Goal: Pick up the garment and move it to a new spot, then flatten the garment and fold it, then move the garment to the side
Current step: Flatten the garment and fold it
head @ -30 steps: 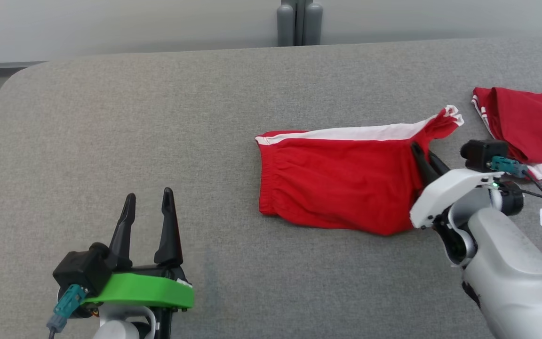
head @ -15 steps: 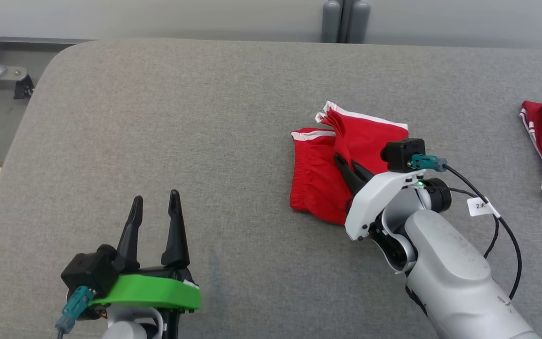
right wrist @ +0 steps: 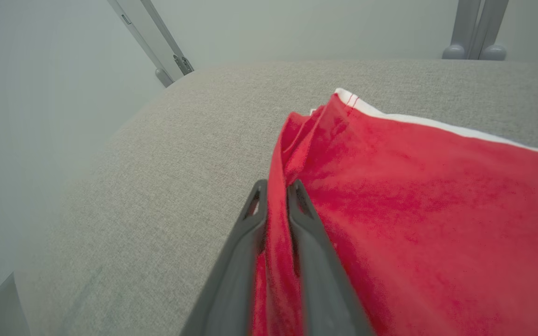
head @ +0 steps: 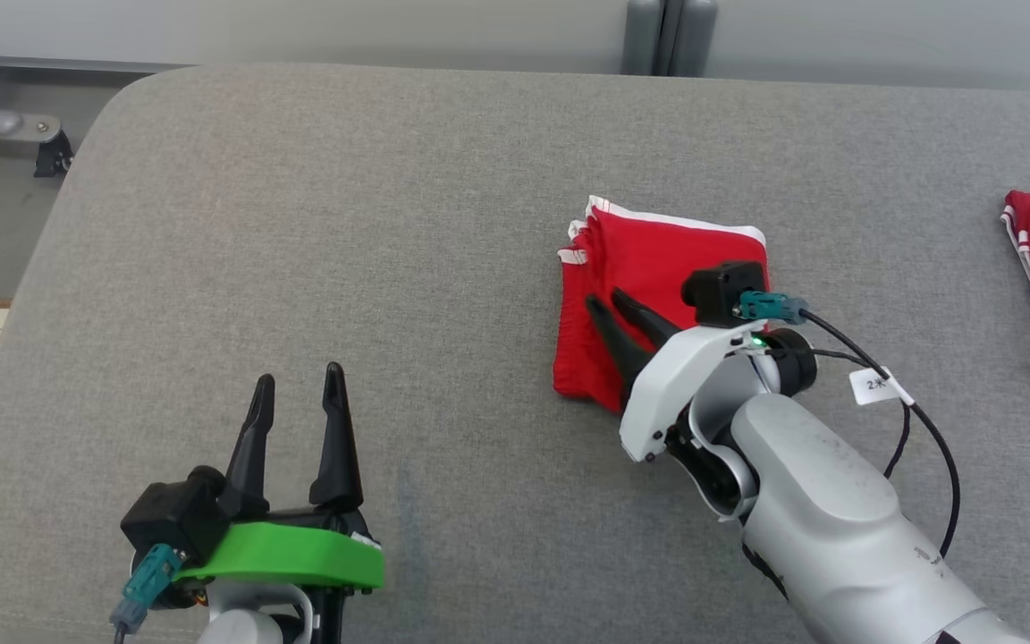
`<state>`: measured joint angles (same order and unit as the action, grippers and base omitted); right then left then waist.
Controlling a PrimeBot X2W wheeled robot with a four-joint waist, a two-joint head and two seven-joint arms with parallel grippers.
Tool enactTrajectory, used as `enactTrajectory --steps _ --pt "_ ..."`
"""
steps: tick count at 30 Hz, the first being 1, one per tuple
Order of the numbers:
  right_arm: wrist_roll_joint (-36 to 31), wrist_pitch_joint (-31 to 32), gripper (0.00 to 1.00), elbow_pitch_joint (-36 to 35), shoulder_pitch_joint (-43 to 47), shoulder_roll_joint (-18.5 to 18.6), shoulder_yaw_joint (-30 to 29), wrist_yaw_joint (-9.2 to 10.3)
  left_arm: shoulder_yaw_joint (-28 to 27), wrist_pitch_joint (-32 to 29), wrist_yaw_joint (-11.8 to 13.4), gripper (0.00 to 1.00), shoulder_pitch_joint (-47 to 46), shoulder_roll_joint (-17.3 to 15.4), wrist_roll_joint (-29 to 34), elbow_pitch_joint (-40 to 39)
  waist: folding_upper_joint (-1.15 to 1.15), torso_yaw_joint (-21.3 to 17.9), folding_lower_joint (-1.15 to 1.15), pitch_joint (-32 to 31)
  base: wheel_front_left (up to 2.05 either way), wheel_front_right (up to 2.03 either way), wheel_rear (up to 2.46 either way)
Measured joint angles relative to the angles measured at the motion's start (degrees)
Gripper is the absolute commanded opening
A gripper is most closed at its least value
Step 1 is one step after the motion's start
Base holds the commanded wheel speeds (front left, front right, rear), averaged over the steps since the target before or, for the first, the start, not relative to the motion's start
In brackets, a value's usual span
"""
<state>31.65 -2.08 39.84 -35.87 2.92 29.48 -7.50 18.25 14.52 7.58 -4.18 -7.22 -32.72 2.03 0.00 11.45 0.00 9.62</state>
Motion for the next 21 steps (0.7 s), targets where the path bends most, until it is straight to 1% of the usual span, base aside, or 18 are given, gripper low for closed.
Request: enactTrajectory --steps 4,8,11,13,16,21 --pt "1.12 -2.46 1.0 -1.62 -0.14 -0.15 2.81 0.0 -0.07 0.01 0.0 1.0 -0.01 0.0 0.0 0.22 0.0 -0.82 0.0 -0.19 0.0 0.0 0.0" --pt "0.88 -5.78 1.0 -3.18 -0.12 0.05 2.29 -0.01 0.18 0.09 -0.05 1.0 0.01 0.0 0.0 0.3 0.0 -1.77 0.0 -0.7 0.0 0.0 0.0" --pt "-0.36 -7.86 1.0 -4.37 0.36 1.49 -0.04 -0.02 0.46 0.09 -0.05 1.0 0.05 0.0 0.01 0.31 0.0 -2.48 0.0 -1.13 0.0 0.0 0.0" --pt "-1.85 -8.76 1.0 -4.76 1.33 3.23 -2.44 -0.02 0.71 0.08 -0.05 1.0 0.1 0.0 0.01 0.34 0.0 -2.9 0.0 -1.42 0.0 0.0 0.0" --pt "-4.31 -9.6 1.0 -5.42 3.44 4.83 -5.8 -0.01 1.2 -0.02 -0.05 1.0 0.2 0.02 0.01 0.38 0.0 -3.36 0.0 -1.73 0.0 0.0 0.0" --pt "-7.57 -10.09 1.0 -7.14 6.82 5.19 -10.24 -0.01 1.83 -0.13 -0.04 1.0 0.35 0.18 0.01 0.46 0.0 -3.86 0.0 -1.93 0.0 0.0 0.0"
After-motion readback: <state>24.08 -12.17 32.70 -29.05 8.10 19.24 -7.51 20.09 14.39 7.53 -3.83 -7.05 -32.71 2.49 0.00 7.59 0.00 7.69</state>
